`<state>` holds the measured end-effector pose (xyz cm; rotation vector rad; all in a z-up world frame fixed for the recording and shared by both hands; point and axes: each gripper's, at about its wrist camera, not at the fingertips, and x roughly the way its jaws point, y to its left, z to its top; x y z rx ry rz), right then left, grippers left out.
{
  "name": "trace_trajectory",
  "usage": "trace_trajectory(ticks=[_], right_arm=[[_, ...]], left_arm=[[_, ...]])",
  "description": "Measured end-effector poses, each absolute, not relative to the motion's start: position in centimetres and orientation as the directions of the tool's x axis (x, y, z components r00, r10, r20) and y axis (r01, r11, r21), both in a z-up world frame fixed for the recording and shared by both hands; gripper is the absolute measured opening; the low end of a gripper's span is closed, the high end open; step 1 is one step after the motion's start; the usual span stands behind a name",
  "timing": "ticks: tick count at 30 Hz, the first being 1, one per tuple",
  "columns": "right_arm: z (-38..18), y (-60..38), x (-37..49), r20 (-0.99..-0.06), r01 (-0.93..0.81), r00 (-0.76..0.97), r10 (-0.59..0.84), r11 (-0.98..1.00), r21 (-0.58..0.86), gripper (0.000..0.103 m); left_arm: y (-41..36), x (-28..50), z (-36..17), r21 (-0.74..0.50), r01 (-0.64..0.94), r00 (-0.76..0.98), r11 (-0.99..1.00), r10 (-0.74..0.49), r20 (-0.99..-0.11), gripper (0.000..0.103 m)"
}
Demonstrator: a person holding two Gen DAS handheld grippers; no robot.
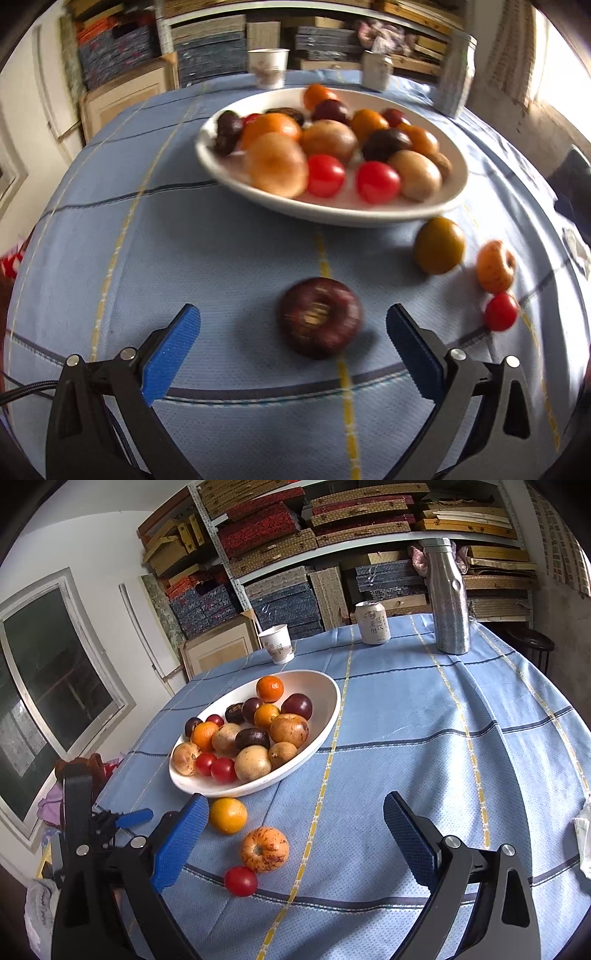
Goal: Organize fruits
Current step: 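Grasp the large dark red onion with the left tool while the right tool grasps a red tomato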
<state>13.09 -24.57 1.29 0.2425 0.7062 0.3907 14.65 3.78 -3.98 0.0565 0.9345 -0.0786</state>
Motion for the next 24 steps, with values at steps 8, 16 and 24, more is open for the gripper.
trace_trajectory(ticks=[8,16,24], right_arm=[[-0.6,-20.8,9.6,-0.675,-0.432,0.600,0.429,0.884,0.178,0.096],[-1.9,-18.0,9.3,-0.742,-0.529,0.499,0.448,0.835,0.149,0.062],[-2.7,-17.3,10.2,-0.771,-0.504,0.457,0.444,0.843,0.188,0.049]], left_arm=[[4.1,15.1,-4.5,0.030,0.066,0.572,0.997,-0.013,-0.820,0.099],[4.2,15.2,-4.6,0.026,0.064,0.568,0.998,-0.015,-0.823,0.099],[4.2,15.2,-4.6,0.026,0.064,0.568,0.998,-0.015,-0.823,0.099]])
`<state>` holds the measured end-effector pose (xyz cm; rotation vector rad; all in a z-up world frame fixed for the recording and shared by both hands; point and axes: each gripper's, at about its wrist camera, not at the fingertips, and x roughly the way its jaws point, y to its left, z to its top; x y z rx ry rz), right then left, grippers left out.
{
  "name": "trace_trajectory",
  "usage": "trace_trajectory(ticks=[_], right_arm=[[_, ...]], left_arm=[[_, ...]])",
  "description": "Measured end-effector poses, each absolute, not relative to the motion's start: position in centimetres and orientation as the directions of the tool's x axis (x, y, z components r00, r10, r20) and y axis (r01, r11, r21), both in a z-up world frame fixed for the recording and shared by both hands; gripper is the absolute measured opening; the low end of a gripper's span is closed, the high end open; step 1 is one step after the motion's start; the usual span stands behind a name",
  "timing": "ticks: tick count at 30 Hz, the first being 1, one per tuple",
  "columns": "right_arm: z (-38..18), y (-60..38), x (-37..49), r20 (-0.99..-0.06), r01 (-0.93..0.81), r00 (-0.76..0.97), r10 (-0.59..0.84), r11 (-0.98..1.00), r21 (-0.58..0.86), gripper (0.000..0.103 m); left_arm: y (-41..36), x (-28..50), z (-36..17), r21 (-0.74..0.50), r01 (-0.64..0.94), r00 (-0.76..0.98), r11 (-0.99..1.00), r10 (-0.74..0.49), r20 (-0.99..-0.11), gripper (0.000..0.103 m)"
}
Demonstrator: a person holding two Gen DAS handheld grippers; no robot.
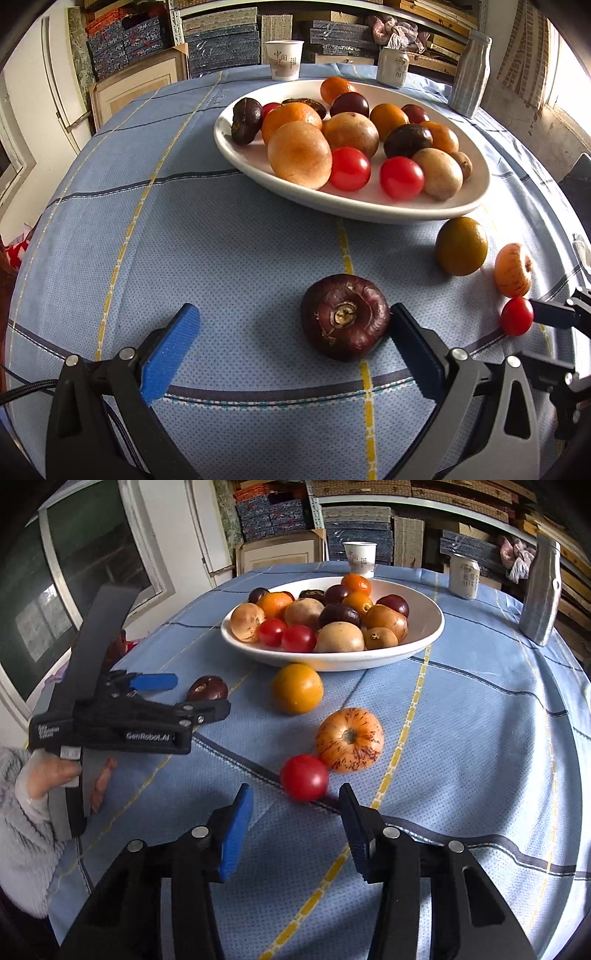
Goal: Organize fruits
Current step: 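Grasp the large dark red onion with the left tool while the right tool grasps a red tomato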
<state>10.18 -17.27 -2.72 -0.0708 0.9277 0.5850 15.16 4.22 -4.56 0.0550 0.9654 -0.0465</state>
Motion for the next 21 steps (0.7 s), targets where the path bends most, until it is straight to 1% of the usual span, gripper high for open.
trace_trajectory(ticks=[3,5,6,9,12,13,15,16,18,20,21], right_arm=[[-2.7,-17.2,10.8,-0.770,-0.482,0.461,0.441,0.853,0.199,0.045],[-2.8,-17.1,11.1,-0.771,-0.472,0.462,0.438,0.857,0.204,0.041],[-2.8,-17.1,11.2,-0.771,-0.469,0.463,0.437,0.859,0.205,0.036],[-2.8,-16.9,11.4,-0.773,-0.467,0.463,0.434,0.861,0.203,0.034],[-2.9,-16.9,11.4,-0.774,-0.469,0.461,0.434,0.860,0.203,0.031],[-2.9,-16.9,11.3,-0.773,-0.467,0.461,0.435,0.860,0.205,0.028],[-2.9,-17.1,11.5,-0.773,-0.465,0.459,0.439,0.860,0.212,0.027],[-2.9,-17.1,11.5,-0.771,-0.464,0.459,0.441,0.859,0.215,0.027],[-2.9,-17.2,11.4,-0.769,-0.463,0.460,0.445,0.858,0.220,0.027],[-2.9,-17.3,11.4,-0.767,-0.462,0.459,0.449,0.858,0.226,0.026],[-2.9,-17.3,11.5,-0.766,-0.461,0.459,0.451,0.858,0.229,0.026]], left_arm=[[4.1,15.2,-4.6,0.031,0.061,0.571,0.998,-0.009,-0.821,0.099],[4.1,15.1,-4.6,0.031,0.062,0.571,0.998,-0.010,-0.821,0.099],[4.1,15.0,-4.5,0.028,0.066,0.572,0.997,-0.015,-0.820,0.099],[3.4,14.7,-4.5,0.029,0.108,0.574,0.994,-0.038,-0.818,0.099],[2.7,14.6,-4.5,0.055,0.130,0.582,0.990,-0.031,-0.812,0.099],[2.7,14.6,-4.5,0.051,0.133,0.581,0.990,-0.036,-0.813,0.099],[2.8,14.7,-4.5,0.033,0.135,0.576,0.990,-0.051,-0.816,0.098],[2.9,14.6,-4.5,0.023,0.141,0.578,0.990,-0.064,-0.814,0.094],[2.4,14.3,-4.3,0.022,0.169,0.589,0.985,-0.083,-0.804,0.080],[1.7,13.9,-4.1,0.030,0.195,0.599,0.980,-0.094,-0.795,0.061],[1.4,13.8,-4.1,0.034,0.204,0.601,0.978,-0.098,-0.793,0.057]])
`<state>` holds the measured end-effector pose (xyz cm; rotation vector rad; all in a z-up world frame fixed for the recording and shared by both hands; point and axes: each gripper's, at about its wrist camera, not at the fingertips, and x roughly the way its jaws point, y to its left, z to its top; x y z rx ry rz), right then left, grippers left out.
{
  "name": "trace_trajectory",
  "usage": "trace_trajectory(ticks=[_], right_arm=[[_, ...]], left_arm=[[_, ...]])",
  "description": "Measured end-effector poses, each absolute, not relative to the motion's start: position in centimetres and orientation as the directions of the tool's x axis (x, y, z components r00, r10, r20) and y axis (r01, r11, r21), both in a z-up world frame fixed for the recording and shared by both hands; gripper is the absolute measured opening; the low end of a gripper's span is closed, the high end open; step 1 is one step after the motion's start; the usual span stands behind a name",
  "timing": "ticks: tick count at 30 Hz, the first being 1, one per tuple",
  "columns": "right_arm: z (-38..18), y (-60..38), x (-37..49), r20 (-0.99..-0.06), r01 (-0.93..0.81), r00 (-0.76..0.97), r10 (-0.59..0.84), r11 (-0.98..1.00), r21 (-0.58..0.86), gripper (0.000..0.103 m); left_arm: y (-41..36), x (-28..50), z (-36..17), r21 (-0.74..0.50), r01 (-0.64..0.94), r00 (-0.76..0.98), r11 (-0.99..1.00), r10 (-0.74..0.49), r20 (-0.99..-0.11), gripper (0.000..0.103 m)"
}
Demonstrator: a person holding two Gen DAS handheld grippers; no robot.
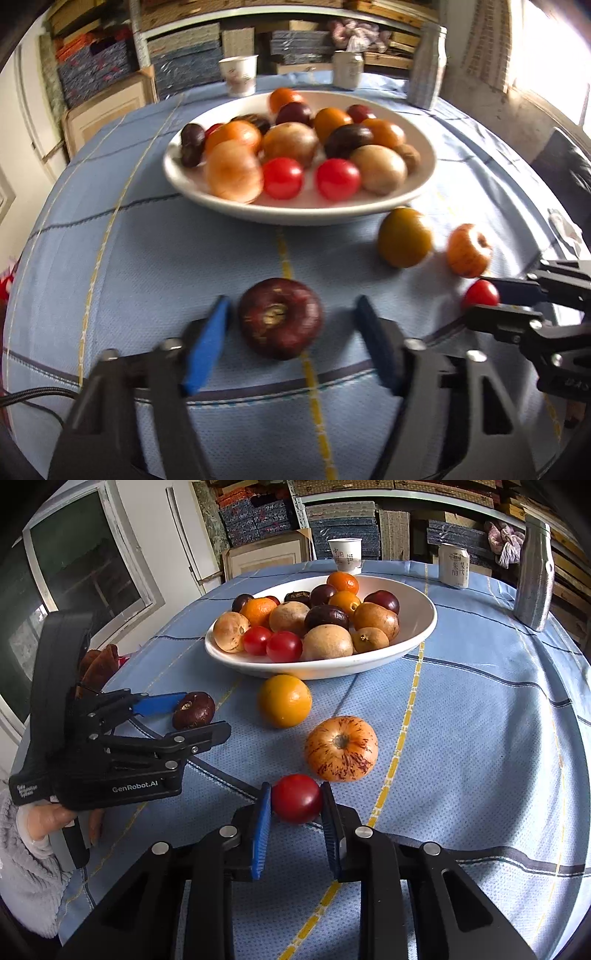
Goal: Organize fruits
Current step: 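Grasp the large dark red onion with the left tool while the right tool grasps a red tomato, then carry the onion and tomato onto the white plate and open both tools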
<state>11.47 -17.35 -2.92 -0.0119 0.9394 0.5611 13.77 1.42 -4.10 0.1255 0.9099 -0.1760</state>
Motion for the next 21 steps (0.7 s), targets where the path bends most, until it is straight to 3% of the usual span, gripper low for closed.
trace_trajectory(ticks=[3,13,21], right_arm=[[-2.9,-17.5,11.5,-0.764,-0.457,0.458,0.455,0.857,0.237,0.026],[-2.5,-18.4,10.9,-0.737,-0.463,0.472,0.484,0.847,0.261,0.026],[5.6,-21.6,10.5,-0.554,-0.452,0.651,0.520,0.851,0.267,0.026]], left_arm=[[1.2,13.5,-4.0,0.023,0.212,0.604,0.977,-0.113,-0.789,0.042],[1.2,11.3,-2.6,-0.041,0.210,0.644,0.977,-0.170,-0.746,0.042],[2.5,11.2,3.8,0.008,0.150,0.754,0.989,-0.110,-0.647,0.042]])
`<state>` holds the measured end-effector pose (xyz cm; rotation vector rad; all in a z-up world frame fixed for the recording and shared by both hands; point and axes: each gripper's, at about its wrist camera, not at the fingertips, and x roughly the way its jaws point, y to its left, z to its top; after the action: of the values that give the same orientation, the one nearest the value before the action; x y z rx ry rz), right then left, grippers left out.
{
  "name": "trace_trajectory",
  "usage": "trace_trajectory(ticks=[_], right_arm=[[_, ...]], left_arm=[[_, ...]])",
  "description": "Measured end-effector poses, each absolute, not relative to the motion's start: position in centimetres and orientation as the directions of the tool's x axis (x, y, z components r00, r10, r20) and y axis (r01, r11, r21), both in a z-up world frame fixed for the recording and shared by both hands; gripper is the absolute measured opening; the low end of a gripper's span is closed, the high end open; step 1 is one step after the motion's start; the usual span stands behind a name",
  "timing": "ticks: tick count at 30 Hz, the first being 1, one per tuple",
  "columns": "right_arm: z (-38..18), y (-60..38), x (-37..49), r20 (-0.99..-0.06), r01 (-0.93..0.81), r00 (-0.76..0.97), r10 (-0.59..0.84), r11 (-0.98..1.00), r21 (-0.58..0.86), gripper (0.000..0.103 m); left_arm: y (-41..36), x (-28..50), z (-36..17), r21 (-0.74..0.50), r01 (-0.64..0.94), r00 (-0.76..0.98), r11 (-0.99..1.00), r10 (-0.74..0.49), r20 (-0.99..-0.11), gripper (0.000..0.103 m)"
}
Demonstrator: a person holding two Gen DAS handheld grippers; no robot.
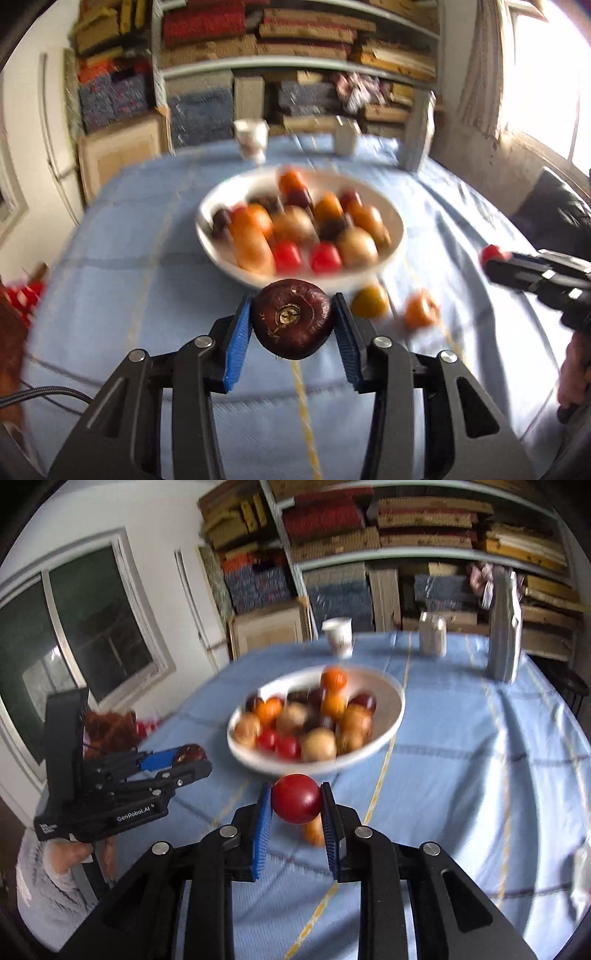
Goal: Organize fruits
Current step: 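Carry the onion and tomato onto the white plate and open both tools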
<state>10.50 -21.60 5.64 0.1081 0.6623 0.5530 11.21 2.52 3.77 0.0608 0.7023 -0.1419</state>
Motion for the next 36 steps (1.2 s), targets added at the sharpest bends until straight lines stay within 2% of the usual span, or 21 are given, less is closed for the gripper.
trace_trajectory(ticks=[6,11,17,21,31,36], right_arm=[[13.3,-23.2,14.2,-0.416,-0.431,0.749,0.515,0.856,0.284,0.026],[13.7,-22.1,19.0,-0.399,-0.408,0.753,0.524,0.847,0.341,0.026],[9.4,-19.5,25.3,-0.484,-0.354,0.711,0.510,0.854,0.380,0.026],[5.9,-17.9,28.5,-0.559,-0.330,0.667,0.493,0.868,0.371,0.026],[1.3,-13.0,32.0,-0.699,-0.368,0.605,0.381,0.912,0.179,0.027],[0.2,-12.7,32.3,-0.723,-0.363,0.596,0.350,0.920,0.146,0.029]], left_arm=[[3.3,14.2,11.3,0.010,0.102,0.834,0.995,-0.080,-0.547,0.042],[2.7,17.6,13.2,-0.002,0.077,0.857,0.997,-0.067,-0.511,0.042],[3.5,24.1,10.4,-0.065,0.026,0.828,0.998,-0.058,-0.557,0.042],[4.8,28.7,7.0,-0.066,-0.003,0.776,0.998,-0.039,-0.630,0.042],[7.1,35.2,1.3,-0.100,-0.019,0.682,0.995,-0.060,-0.729,0.042],[6.8,36.2,-0.1,-0.104,0.003,0.654,0.995,-0.080,-0.752,0.042]])
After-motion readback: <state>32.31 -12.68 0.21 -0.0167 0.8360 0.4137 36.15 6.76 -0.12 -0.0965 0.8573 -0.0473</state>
